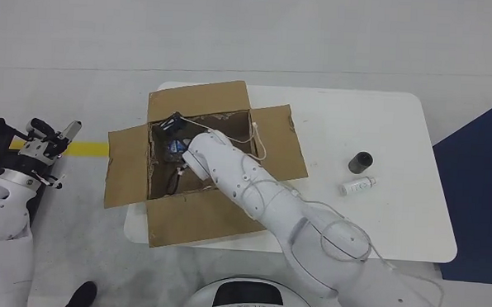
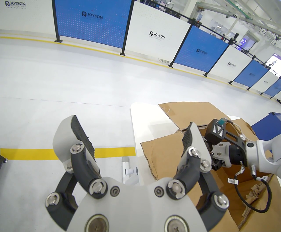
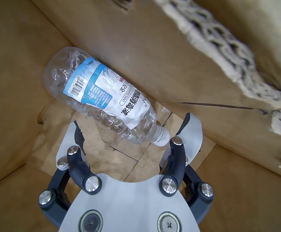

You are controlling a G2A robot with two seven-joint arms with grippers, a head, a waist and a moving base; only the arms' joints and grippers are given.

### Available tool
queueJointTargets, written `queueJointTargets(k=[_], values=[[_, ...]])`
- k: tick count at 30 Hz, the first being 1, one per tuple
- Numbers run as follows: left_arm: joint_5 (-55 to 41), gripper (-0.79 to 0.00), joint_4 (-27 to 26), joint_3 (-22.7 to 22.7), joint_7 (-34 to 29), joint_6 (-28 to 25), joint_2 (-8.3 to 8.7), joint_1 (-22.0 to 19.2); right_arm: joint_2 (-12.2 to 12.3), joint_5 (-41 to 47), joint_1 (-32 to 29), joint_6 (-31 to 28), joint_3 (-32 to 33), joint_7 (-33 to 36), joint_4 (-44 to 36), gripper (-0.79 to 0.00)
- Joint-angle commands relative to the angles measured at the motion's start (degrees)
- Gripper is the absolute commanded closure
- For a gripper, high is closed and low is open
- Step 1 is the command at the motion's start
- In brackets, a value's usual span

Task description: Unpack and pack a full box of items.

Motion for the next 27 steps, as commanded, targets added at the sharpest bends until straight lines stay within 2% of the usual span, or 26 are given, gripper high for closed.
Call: queueJointTargets(k=[1, 6, 8, 9, 13, 16, 17, 27], values=[[0.0, -0.785, 0.0, 0.0, 0.0, 0.0, 0.0, 0.0, -0.8, 0.5, 0.7, -0.5, -0.2, 0.0, 2.0, -0.705], [0.0, -0.785, 0.0, 0.0, 0.0, 0.0, 0.0, 0.0, -1.8, 2.4, 2.2, -1.8, 0.1, 0.2, 5.9, -0.631], [0.0, -0.785, 0.0, 0.0, 0.0, 0.0, 0.0, 0.0, -2.0, 3.1, 2.6, -2.0, 0.3, 0.3, 6.9, -0.514], [0.0, -0.785, 0.0, 0.0, 0.0, 0.0, 0.0, 0.0, -2.0, 3.5, 2.8, -1.9, 0.4, 0.1, 7.3, -0.391], [0.0, -0.785, 0.0, 0.0, 0.0, 0.0, 0.0, 0.0, -2.0, 4.9, 3.5, -1.6, 1.1, -0.8, 8.6, -0.296], [0.0, -0.785, 0.0, 0.0, 0.0, 0.0, 0.0, 0.0, -2.0, 5.9, 4.0, -0.6, 1.8, -1.6, 9.6, -0.142], [0.0, -0.785, 0.0, 0.0, 0.0, 0.0, 0.0, 0.0, -2.0, 6.1, 4.2, -0.3, 2.1, -1.9, 10.0, -0.015], [0.0, -0.785, 0.0, 0.0, 0.0, 0.0, 0.0, 0.0, -1.3, 8.8, 5.5, 4.8, 5.3, -7.7, 13.5, 0.0]])
